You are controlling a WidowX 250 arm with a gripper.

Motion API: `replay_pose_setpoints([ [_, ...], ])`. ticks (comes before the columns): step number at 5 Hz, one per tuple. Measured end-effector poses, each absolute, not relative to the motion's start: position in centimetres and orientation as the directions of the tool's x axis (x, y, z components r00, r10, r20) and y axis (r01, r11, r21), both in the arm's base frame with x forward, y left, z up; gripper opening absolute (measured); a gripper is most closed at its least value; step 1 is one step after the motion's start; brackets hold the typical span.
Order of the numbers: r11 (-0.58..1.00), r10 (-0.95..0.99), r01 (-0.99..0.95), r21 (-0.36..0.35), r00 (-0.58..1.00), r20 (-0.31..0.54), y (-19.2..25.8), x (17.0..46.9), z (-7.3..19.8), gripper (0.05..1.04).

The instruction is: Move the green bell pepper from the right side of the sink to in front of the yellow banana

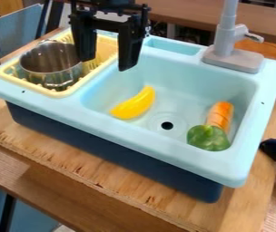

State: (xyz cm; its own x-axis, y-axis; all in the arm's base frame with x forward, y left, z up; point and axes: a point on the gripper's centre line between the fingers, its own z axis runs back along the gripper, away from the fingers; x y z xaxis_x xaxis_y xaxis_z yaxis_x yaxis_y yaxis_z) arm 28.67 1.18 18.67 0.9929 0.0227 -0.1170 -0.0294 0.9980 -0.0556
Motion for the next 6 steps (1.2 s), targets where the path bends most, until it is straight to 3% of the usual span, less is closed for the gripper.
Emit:
replay_pose_setpoints([
  [1, 0.998, 0.025, -0.032, -0.052, 0.99, -0.142, 1.1, 28.8, 17.8, 0.999],
  [2, 0.999, -0.041, 0.041, -0.001, 0.993, -0.115, -2.1, 29.0, 16.7, 0.999],
  [4, 0.987, -0.16, 0.161, 0.009, 0.985, -0.067, -6.8, 28.8, 15.6, 0.999],
  [6, 0.975, -0.22, 0.218, -0.05, 0.975, -0.039, -8.7, 28.7, 15.0, 0.999],
])
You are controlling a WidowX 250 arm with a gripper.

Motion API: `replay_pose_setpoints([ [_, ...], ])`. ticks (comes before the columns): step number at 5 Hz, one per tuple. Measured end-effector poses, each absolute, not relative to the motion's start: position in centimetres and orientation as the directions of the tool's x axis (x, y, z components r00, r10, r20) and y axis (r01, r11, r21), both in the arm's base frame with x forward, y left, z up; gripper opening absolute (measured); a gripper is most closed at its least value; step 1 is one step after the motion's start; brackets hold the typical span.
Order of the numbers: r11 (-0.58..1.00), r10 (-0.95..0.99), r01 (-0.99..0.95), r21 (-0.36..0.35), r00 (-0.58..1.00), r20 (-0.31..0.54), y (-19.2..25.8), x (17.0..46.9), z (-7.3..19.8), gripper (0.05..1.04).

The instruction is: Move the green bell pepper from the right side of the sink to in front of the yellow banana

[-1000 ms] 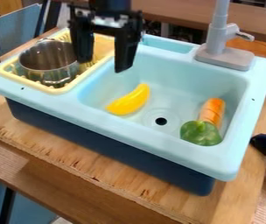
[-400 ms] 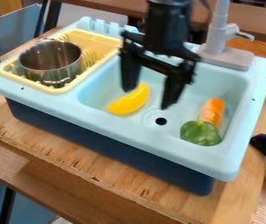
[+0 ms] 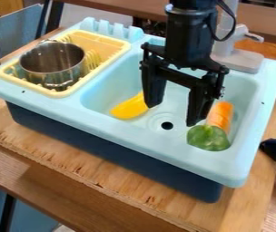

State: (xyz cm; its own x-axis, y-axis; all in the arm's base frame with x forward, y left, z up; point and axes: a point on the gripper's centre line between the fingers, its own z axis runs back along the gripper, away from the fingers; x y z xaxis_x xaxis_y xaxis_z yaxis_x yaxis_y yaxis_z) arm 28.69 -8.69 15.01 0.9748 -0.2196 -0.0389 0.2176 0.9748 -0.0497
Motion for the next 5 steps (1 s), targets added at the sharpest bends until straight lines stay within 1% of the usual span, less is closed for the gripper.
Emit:
replay_pose_setpoints([
  [1, 0.969, -0.24, 0.238, -0.066, 0.971, -0.019, -9.3, 28.8, 15.0, 0.999],
  [2, 0.958, -0.278, 0.275, -0.078, 0.96, -0.019, -10.1, 28.6, 15.0, 0.999],
  [3, 0.943, -0.329, 0.327, -0.053, 0.944, -0.013, -10.9, 28.9, 15.5, 0.999],
  [4, 0.932, -0.362, 0.361, -0.032, 0.931, -0.042, -11.5, 29.1, 14.4, 0.999],
  [5, 0.925, -0.379, 0.378, -0.028, 0.923, -0.059, -11.9, 29.5, 13.6, 0.999],
])
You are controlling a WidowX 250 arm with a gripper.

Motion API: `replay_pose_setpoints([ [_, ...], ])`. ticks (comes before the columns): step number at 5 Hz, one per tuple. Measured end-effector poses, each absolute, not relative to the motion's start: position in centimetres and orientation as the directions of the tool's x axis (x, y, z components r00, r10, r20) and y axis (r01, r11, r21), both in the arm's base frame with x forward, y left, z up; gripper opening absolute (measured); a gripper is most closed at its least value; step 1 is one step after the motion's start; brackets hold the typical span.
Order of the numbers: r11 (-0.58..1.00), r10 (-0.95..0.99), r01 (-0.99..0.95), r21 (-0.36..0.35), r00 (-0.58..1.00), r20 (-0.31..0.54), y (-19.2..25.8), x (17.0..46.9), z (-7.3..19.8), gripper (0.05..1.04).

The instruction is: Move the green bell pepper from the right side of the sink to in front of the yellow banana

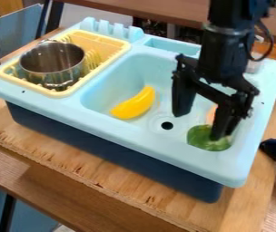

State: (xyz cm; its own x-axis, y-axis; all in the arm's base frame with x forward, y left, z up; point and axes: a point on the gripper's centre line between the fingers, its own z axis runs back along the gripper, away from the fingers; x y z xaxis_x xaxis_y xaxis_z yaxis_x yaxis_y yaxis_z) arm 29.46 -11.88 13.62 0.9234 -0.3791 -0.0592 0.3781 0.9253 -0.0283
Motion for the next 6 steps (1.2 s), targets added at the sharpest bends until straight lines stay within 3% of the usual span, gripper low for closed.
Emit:
replay_pose_setpoints([
  [1, 0.92, -0.391, 0.39, -0.034, 0.919, -0.056, -12.06, 29.59, 13.85, 0.968],
  [3, 0.913, -0.408, 0.407, -0.026, 0.91, -0.071, -12.04, 29.81, 13.38, 0.394],
  [4, 0.914, -0.407, 0.406, -0.033, 0.912, -0.055, -12.24, 29.98, 13.33, 0.167],
  [5, 0.911, -0.411, 0.41, -0.039, 0.91, -0.056, -12.29, 29.86, 13.2, 0.078],
  [6, 0.909, -0.417, 0.414, -0.049, 0.907, -0.057, -12.39, 29.72, 13.23, 0.073],
])
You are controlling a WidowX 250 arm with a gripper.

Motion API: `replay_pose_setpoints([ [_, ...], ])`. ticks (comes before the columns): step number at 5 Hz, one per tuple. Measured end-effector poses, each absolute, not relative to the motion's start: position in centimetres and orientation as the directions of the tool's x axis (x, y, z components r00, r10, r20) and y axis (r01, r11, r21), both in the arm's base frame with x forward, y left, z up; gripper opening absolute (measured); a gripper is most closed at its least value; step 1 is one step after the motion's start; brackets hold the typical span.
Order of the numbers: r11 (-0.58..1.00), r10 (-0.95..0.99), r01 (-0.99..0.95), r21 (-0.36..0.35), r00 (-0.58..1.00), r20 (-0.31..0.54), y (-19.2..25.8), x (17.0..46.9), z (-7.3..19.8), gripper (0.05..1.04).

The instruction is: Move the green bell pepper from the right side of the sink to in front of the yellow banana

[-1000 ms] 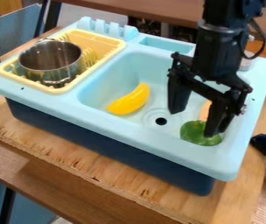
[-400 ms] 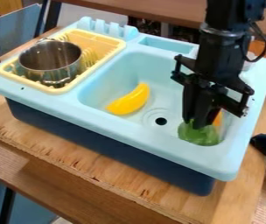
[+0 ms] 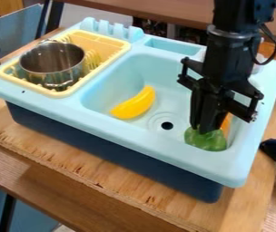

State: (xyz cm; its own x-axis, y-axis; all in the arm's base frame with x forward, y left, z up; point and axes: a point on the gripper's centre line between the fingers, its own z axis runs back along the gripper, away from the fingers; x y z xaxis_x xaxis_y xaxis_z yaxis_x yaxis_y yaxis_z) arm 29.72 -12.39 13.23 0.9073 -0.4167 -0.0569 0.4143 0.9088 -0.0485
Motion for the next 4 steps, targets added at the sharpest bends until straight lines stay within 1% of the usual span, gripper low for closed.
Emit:
replay_pose_setpoints([
  [1, 0.906, -0.422, 0.42, -0.052, 0.905, -0.055, -12.3, 29.4, 13.6, 0.073],
  [2, 0.923, -0.384, 0.384, -0.028, 0.923, -0.011, -10.5, 29.0, 15.7, 0.073],
  [3, 0.938, -0.346, 0.346, 0.003, 0.938, 0.004, -8.5, 28.6, 17.1, 0.073],
  [4, 0.956, -0.292, 0.292, 0.024, 0.957, -0.009, -6.0, 28.7, 17.1, 0.073],
])
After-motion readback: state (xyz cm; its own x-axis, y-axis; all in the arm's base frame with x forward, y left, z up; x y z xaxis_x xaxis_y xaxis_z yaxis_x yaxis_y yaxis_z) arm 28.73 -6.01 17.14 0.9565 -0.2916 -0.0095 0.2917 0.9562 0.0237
